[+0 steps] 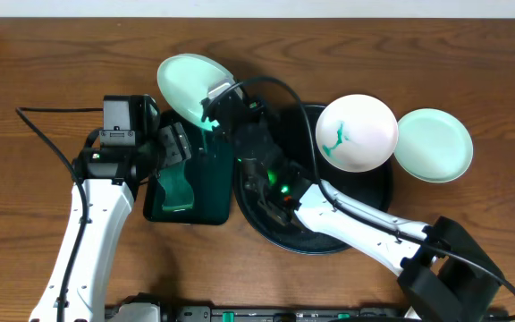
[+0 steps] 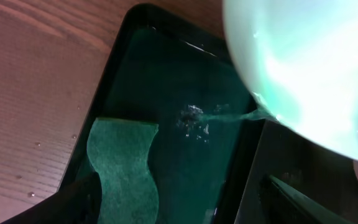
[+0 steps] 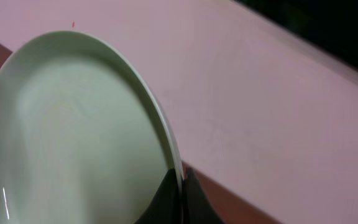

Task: Clean dirty plates on tray and stack at the side
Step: 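Lift the teal plate with right gripper and tilt it over the sponge tray, then hold the tilted plate over the sponge tray to drain water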

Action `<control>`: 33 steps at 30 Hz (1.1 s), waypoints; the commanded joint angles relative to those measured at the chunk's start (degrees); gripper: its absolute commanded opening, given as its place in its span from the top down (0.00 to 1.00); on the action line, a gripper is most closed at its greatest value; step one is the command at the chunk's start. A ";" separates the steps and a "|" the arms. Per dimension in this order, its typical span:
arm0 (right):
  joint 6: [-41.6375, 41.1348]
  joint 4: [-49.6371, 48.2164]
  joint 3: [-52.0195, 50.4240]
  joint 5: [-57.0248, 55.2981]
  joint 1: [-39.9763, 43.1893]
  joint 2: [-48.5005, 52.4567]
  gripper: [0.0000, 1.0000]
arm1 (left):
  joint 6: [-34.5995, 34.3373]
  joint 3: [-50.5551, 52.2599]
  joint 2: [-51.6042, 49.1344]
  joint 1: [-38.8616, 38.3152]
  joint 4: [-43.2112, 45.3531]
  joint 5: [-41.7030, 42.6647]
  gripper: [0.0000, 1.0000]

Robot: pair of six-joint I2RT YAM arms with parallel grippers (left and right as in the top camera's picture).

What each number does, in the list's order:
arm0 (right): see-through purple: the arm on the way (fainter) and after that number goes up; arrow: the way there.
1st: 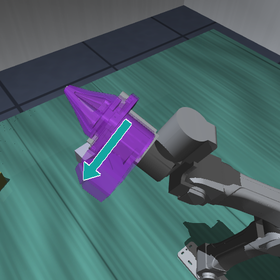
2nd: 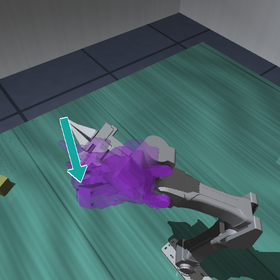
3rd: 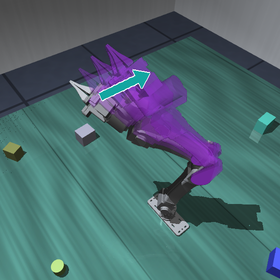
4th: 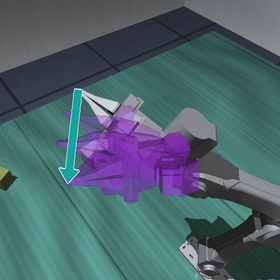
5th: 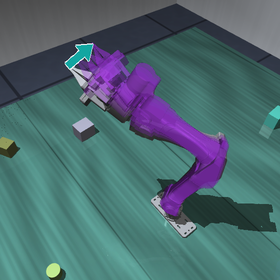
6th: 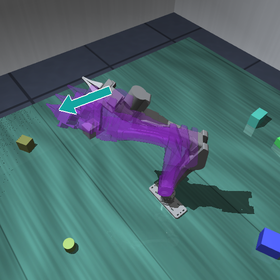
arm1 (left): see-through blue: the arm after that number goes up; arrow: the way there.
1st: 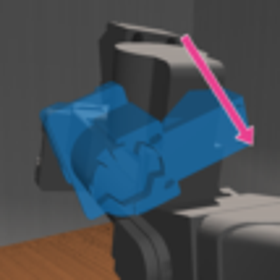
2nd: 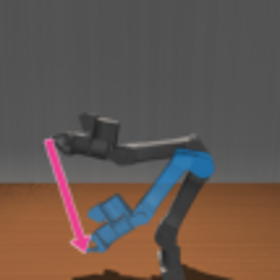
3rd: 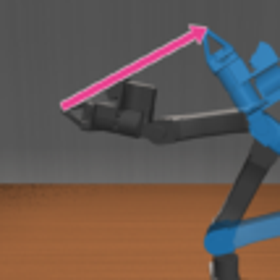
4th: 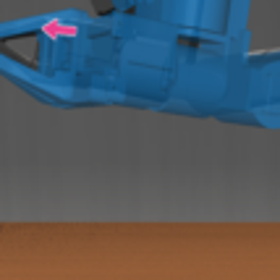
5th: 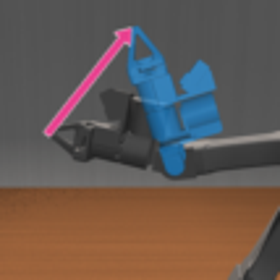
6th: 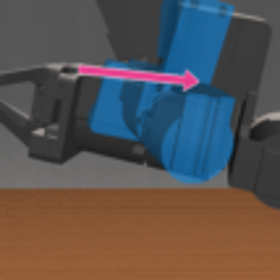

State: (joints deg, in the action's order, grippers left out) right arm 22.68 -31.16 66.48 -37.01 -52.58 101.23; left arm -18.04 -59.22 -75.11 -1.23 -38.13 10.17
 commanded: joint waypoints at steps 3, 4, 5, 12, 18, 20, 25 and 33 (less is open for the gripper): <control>11.65 -4.11 0.92 -1.11 -1.60 -0.50 0.99 | 0.22 -1.03 0.15 0.04 0.00 0.09 0.19; 12.63 -4.55 0.92 -1.09 -1.81 -0.50 0.99 | 0.22 -1.03 0.15 0.04 0.00 0.09 0.19; 13.68 -4.94 0.92 -1.09 -1.92 -0.50 0.99 | 0.22 -1.03 0.15 0.04 0.00 0.09 0.20; 19.87 -5.95 0.92 -1.07 -2.27 -0.50 0.99 | 0.22 -1.03 0.15 0.04 0.00 0.09 0.19; 24.15 -5.97 0.92 -1.05 -2.29 -0.50 0.99 | 0.22 -1.03 0.15 0.04 0.00 0.09 0.19; 25.24 -5.99 0.92 -0.87 -2.29 -0.50 0.99 | 0.22 -1.03 0.15 0.04 0.00 0.09 0.19; 25.40 -5.99 0.92 -0.87 -2.64 -0.50 0.99 | 0.22 -1.03 0.15 0.04 0.00 0.09 0.19; 25.42 -5.99 0.92 -0.39 -3.39 -0.50 0.99 | 0.22 -1.03 0.15 0.04 0.00 0.09 0.19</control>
State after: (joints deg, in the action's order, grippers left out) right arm 47.70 -36.75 66.48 -37.32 -55.51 101.23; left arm -18.04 -59.22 -75.11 -1.23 -38.13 10.17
